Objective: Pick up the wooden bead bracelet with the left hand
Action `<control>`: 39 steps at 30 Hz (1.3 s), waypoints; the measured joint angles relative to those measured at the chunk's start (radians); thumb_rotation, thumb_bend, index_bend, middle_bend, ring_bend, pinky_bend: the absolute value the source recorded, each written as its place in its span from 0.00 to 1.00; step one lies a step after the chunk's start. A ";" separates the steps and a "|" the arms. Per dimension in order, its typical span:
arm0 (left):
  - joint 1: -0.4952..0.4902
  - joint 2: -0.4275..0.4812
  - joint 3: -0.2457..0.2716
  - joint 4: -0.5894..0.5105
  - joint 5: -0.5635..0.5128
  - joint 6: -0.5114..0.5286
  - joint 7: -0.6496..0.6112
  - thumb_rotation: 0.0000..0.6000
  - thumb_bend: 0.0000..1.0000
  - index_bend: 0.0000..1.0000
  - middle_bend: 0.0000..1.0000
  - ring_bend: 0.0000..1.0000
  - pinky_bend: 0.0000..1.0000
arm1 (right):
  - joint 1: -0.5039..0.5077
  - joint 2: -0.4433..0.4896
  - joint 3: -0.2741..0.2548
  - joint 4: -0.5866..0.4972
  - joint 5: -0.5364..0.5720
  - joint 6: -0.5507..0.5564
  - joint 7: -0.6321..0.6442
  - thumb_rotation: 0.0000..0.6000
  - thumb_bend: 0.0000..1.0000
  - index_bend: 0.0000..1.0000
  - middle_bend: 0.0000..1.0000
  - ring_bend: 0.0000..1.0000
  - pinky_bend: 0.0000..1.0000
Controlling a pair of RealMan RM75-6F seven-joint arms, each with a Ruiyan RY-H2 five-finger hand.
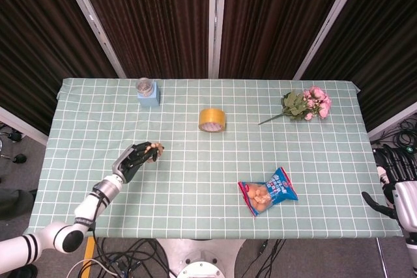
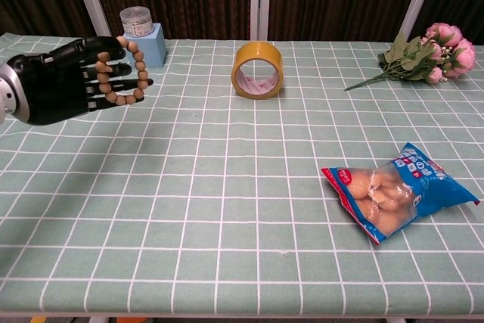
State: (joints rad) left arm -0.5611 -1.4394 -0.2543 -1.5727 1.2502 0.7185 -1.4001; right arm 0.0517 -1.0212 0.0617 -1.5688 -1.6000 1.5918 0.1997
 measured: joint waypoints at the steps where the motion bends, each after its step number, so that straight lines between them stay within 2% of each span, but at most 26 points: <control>1: 0.002 0.000 0.001 -0.004 0.004 0.003 0.007 0.84 0.48 0.62 0.66 0.22 0.04 | 0.000 0.000 0.000 0.000 -0.001 0.001 0.000 1.00 0.10 0.00 0.00 0.00 0.00; 8: 0.015 0.007 0.004 -0.033 0.024 0.019 0.044 0.84 0.50 0.65 0.69 0.24 0.04 | -0.002 -0.001 -0.003 0.003 -0.003 0.003 0.004 1.00 0.10 0.00 0.00 0.00 0.00; 13: 0.023 0.009 0.012 -0.043 0.060 0.046 0.076 0.64 0.49 0.65 0.69 0.24 0.04 | -0.004 -0.001 -0.003 0.008 -0.006 0.008 0.009 1.00 0.09 0.00 0.00 0.00 0.00; 17: 0.025 0.009 0.019 -0.046 0.076 0.060 0.096 0.68 0.49 0.67 0.71 0.27 0.04 | -0.007 -0.001 -0.004 0.011 -0.008 0.012 0.012 1.00 0.09 0.00 0.00 0.00 0.00; 18: 0.026 0.009 0.020 -0.046 0.078 0.064 0.100 0.64 0.49 0.67 0.71 0.27 0.04 | -0.008 -0.001 -0.004 0.011 -0.008 0.013 0.012 1.00 0.09 0.00 0.00 0.00 0.00; 20: 0.028 0.006 0.022 -0.044 0.086 0.080 0.118 0.41 0.46 0.67 0.70 0.27 0.04 | -0.009 -0.001 -0.004 0.013 -0.008 0.017 0.013 1.00 0.09 0.00 0.01 0.00 0.00; 23: 0.033 -0.003 0.027 -0.038 0.101 0.116 0.158 0.14 0.44 0.66 0.69 0.27 0.04 | -0.010 0.002 -0.003 0.013 -0.008 0.021 0.013 1.00 0.09 0.00 0.01 0.00 0.00; 26: 0.039 -0.015 0.033 -0.031 0.120 0.162 0.207 0.03 0.43 0.66 0.69 0.27 0.04 | -0.010 0.005 -0.003 0.011 -0.012 0.021 0.009 1.00 0.09 0.00 0.01 0.00 0.00; 32: 0.042 -0.036 0.055 -0.017 0.154 0.209 0.275 0.02 0.42 0.66 0.69 0.27 0.04 | -0.011 0.005 -0.004 0.009 -0.017 0.025 0.007 1.00 0.09 0.00 0.01 0.00 0.00; 39: 0.028 -0.037 0.066 -0.004 0.137 0.179 0.275 0.04 0.42 0.66 0.70 0.27 0.04 | -0.013 0.012 -0.001 0.002 -0.013 0.028 -0.005 1.00 0.09 0.00 0.01 0.00 0.00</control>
State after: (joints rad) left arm -0.5334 -1.4763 -0.1880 -1.5763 1.3875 0.8977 -1.1247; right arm 0.0392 -1.0089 0.0606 -1.5666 -1.6133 1.6200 0.1951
